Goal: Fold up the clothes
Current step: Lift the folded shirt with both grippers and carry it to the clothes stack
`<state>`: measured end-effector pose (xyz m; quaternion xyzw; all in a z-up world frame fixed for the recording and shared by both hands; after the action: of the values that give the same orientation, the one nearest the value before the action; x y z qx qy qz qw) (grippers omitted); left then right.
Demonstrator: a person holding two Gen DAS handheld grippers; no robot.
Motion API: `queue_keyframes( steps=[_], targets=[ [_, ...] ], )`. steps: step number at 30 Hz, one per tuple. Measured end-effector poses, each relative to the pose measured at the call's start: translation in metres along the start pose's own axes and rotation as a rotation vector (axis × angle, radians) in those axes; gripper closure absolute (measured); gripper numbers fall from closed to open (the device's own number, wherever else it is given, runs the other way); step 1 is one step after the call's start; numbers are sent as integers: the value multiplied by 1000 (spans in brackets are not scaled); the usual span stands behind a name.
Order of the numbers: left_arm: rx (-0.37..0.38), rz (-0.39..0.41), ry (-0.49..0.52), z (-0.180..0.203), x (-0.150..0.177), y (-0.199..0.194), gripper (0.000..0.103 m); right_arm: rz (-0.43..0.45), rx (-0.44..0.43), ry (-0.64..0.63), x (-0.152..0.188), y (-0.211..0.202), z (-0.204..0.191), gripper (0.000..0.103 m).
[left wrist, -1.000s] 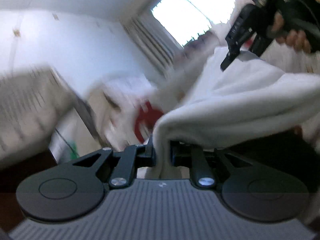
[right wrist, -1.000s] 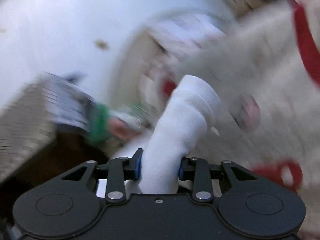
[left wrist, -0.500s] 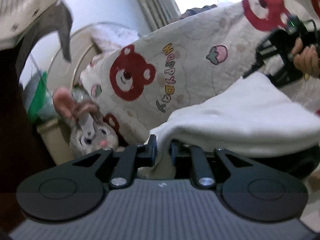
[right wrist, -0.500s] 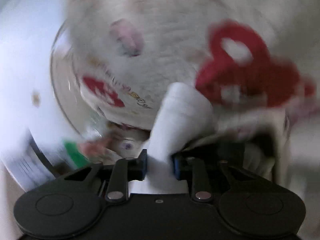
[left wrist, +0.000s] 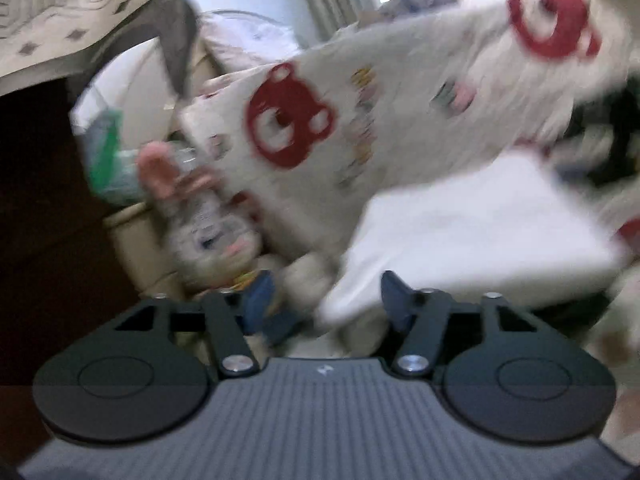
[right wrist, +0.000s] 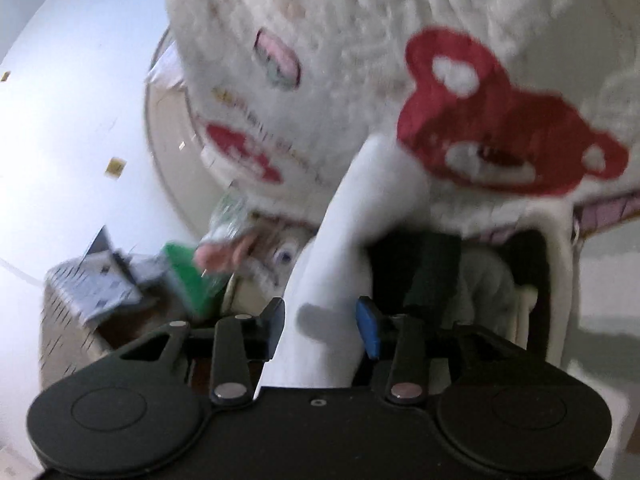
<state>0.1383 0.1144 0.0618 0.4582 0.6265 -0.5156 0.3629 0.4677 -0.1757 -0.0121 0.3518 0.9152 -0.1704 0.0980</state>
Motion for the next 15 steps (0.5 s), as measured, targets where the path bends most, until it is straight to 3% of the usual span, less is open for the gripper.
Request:
queue_keyframes(
  steps=[6,8,10,15],
  targets=[
    [88,-111,-119,5,-1,25,40,-136,-52,-7,62,2,-10,51],
    [114,-137,-317,-5,19,20,40,-172,-77,-23,80,4,-17,50],
    [181,-183,-589,-17,46,18,40,-204,-95,-41,95,7,-26,49],
    [334,-232,-1115,-31,95,23,40,-204,-29,-167,109,13,-43,48]
  ],
)
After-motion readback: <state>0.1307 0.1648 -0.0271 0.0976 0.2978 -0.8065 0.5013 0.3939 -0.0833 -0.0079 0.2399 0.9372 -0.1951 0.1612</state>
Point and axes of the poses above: each gripper's, at about its wrist camera, not at the fingertips, and y roughly the way its jaws point, z to its right, x to its underside, the point moved 9 cm from there along y, roughly the way its jaws point, and after that the axes turned 5 degrees about x, right-handed, at the moved point
